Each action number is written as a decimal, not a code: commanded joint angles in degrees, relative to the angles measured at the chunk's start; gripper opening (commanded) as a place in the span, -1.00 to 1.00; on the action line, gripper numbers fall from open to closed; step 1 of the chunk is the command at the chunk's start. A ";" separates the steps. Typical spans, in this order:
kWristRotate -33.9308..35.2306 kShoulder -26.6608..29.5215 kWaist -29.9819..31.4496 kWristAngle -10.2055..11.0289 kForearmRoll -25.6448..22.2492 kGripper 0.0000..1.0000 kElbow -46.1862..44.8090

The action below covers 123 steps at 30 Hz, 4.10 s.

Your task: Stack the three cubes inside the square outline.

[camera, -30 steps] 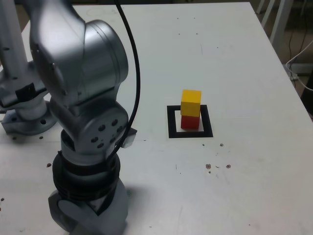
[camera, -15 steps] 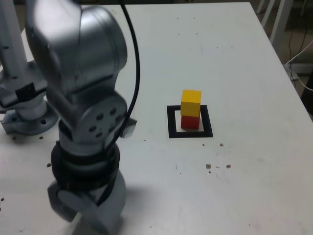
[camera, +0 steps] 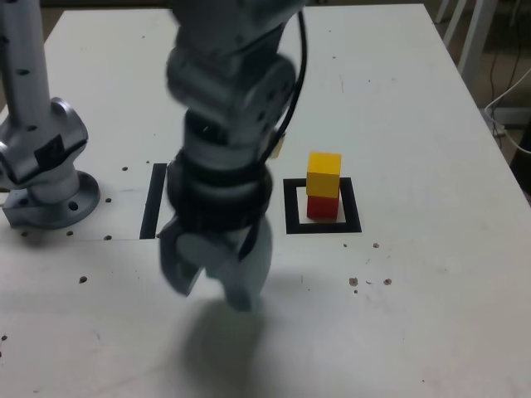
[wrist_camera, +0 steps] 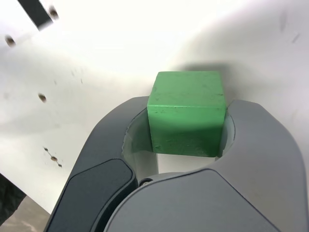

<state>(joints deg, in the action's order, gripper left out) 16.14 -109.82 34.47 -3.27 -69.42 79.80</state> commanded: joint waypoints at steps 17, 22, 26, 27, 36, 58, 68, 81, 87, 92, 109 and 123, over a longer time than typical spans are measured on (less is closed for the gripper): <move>-11.12 1.41 -13.21 1.80 -8.12 -0.63 9.30; -14.01 0.58 -16.95 1.86 -8.96 -0.63 11.48; -16.25 -0.51 -19.86 1.77 -9.25 -0.63 13.27; -16.73 -0.83 -20.46 1.74 -9.28 -0.63 13.68; -19.97 -3.43 -24.59 1.62 -9.41 -0.63 16.75; -22.21 -4.63 -27.62 2.19 -9.34 -0.63 17.29; -22.21 -4.78 -27.63 2.39 -9.11 -0.63 16.88; -22.57 -5.55 -27.62 2.49 -8.47 0.64 16.08; -22.65 -5.63 -27.62 2.89 -8.53 0.99 15.74; -22.63 -4.89 -27.62 3.11 -8.49 0.99 15.55; -20.00 9.93 -28.16 7.26 -7.93 0.99 5.55; -14.57 23.28 -27.53 6.50 -4.64 0.99 -14.56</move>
<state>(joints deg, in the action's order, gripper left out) 0.95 -88.48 6.89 3.47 -74.91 67.67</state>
